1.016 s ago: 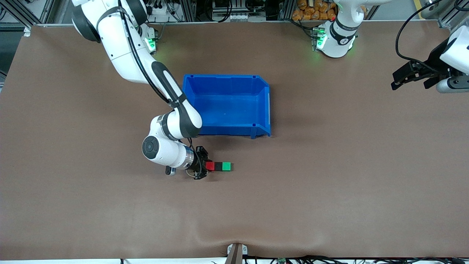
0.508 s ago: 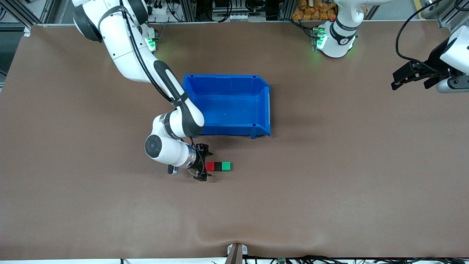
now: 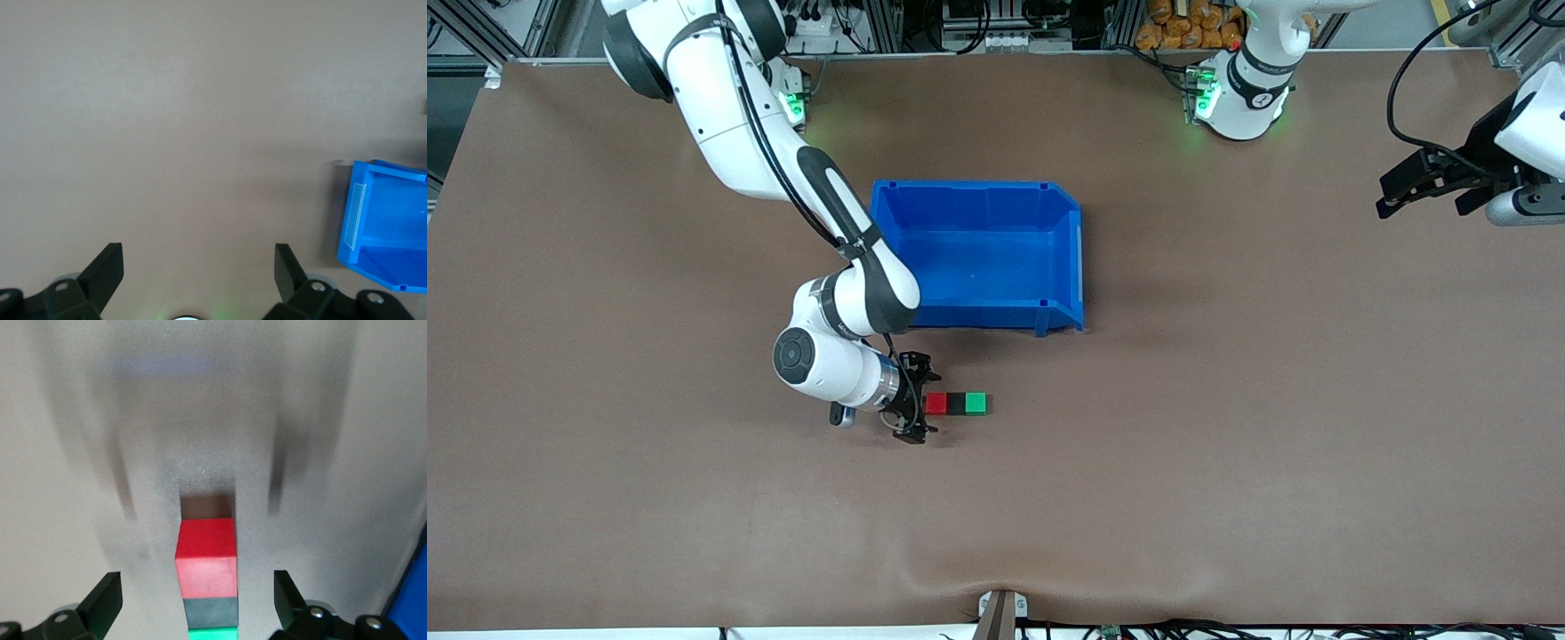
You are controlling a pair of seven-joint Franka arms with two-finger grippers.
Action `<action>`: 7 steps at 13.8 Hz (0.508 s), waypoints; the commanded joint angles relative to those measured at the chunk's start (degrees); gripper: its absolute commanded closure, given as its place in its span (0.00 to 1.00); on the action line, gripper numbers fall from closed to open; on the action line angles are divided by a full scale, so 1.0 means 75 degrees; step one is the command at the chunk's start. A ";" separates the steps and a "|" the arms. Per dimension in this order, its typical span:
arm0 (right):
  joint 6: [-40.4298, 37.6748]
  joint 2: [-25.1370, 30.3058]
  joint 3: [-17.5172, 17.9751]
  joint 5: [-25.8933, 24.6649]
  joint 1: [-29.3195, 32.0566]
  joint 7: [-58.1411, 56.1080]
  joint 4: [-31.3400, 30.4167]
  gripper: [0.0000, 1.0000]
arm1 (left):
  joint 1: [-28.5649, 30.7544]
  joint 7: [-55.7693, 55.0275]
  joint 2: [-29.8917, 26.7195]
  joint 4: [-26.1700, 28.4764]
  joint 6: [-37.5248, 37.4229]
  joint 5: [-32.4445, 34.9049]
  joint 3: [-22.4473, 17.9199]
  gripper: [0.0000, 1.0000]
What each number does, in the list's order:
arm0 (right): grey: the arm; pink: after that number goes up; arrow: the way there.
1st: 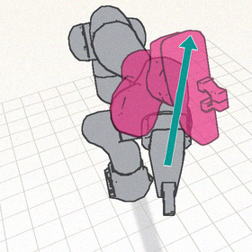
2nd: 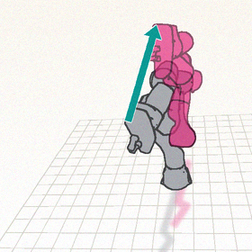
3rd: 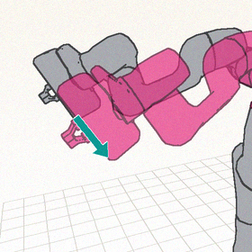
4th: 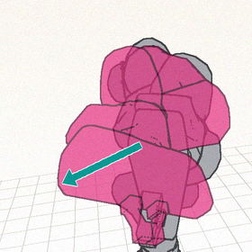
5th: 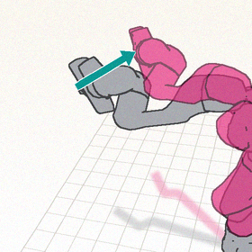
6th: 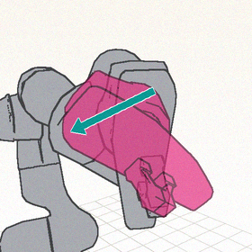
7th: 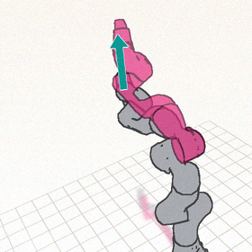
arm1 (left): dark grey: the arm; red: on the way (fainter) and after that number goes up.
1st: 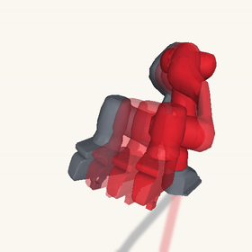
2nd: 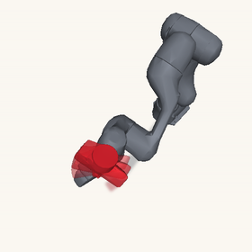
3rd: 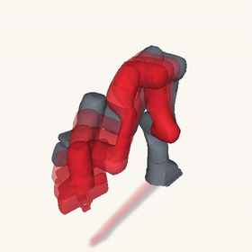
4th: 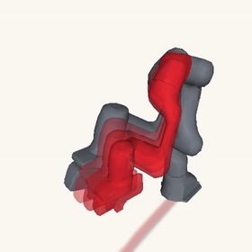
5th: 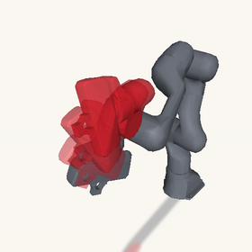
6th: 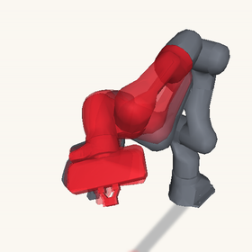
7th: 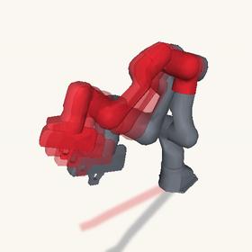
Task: Attach green and red cubes to black cube
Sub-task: 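Press the red cube against the black cube with the right gripper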
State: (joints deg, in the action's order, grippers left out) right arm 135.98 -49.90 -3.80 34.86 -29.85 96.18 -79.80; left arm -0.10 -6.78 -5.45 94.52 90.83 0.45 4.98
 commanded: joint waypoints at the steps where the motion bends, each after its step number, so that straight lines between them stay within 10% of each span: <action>1: -0.0166 0.0067 -0.0009 0.0016 0.0031 0.0067 0.0197 0.00 | 0.0060 0.0131 0.0082 -0.0134 -0.0004 -0.0119 0.0027 0.00; 7: -0.1137 0.0137 -0.0114 -0.0394 0.0171 0.0066 0.0537 0.00 | 0.0048 0.0131 0.0082 -0.0134 -0.0005 -0.0119 0.0027 0.00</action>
State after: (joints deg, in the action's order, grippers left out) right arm 130.31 -49.73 -4.84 33.51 -29.54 96.16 -76.59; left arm -0.10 -6.78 -5.44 94.52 90.83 0.45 4.98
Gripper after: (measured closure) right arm 0.000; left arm 0.000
